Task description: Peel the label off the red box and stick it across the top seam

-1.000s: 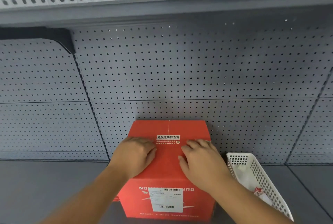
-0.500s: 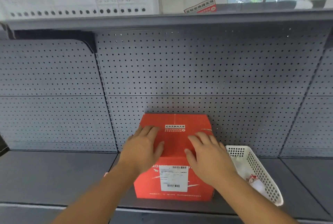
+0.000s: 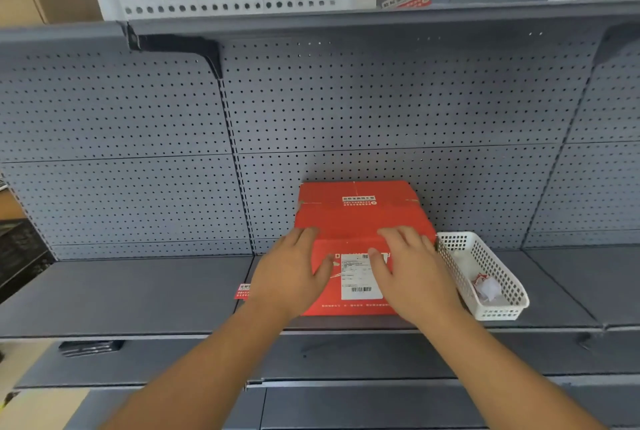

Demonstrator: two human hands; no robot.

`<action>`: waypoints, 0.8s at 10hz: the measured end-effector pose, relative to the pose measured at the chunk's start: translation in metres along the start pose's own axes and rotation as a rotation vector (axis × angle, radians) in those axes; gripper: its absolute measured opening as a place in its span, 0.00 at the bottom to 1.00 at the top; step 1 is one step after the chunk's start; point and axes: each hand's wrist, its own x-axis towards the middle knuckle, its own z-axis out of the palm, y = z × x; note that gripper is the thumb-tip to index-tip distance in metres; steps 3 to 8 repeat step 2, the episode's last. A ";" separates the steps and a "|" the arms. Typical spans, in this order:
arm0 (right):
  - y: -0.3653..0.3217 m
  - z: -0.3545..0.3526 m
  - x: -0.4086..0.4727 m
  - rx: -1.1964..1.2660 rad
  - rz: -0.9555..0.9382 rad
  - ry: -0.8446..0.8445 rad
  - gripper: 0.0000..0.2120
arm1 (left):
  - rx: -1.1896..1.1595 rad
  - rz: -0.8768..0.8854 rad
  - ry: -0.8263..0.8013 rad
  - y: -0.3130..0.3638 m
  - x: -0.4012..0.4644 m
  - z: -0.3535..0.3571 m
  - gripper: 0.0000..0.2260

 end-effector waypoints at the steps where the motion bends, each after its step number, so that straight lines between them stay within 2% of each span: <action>1: -0.002 -0.010 -0.017 -0.013 0.003 0.015 0.21 | -0.003 -0.008 0.000 0.009 -0.014 -0.009 0.22; 8: 0.001 -0.022 -0.026 -0.039 -0.003 0.051 0.21 | -0.006 0.004 -0.001 0.018 -0.024 -0.012 0.22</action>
